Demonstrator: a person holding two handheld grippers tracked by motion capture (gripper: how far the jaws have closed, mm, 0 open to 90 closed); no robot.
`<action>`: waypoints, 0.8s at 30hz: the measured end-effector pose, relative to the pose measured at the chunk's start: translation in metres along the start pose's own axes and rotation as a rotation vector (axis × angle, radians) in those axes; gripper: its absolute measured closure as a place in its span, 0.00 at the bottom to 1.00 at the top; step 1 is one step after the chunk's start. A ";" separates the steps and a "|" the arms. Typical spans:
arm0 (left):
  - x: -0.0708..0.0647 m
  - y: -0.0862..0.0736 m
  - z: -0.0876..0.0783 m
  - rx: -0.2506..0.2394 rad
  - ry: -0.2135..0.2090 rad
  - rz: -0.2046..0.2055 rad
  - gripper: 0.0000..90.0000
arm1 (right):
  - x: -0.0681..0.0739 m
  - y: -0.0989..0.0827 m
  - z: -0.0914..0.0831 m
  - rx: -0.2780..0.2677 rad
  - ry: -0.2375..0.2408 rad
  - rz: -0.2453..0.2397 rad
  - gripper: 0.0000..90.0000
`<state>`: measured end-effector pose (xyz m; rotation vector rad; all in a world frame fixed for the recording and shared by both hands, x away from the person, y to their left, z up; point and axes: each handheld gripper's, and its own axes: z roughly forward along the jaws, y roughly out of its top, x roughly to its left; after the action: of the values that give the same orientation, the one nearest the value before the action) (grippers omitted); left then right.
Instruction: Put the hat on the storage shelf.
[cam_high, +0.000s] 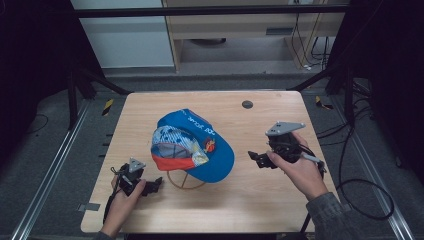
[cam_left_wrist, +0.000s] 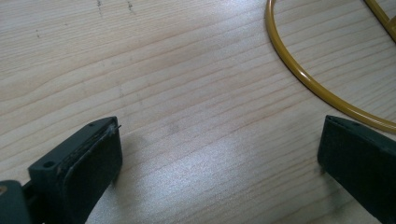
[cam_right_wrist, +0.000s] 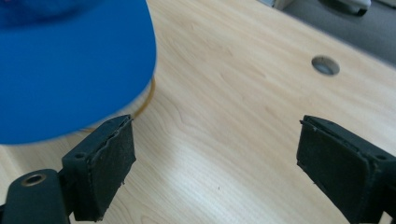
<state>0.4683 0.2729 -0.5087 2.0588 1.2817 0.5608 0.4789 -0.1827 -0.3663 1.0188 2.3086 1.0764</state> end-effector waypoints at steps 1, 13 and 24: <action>0.000 0.000 0.000 0.000 0.000 0.000 0.00 | -0.001 -0.008 0.003 -0.006 -0.006 0.012 0.14; 0.000 0.000 0.000 -0.002 -0.001 0.000 0.00 | -0.008 -0.075 0.039 0.019 -0.036 0.065 0.14; 0.000 0.000 0.000 -0.002 -0.001 0.000 0.00 | -0.019 -0.105 0.061 0.040 -0.108 0.142 0.14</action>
<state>0.4684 0.2729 -0.5089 2.0565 1.2804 0.5609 0.4816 -0.2135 -0.4854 1.2407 2.2076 1.0057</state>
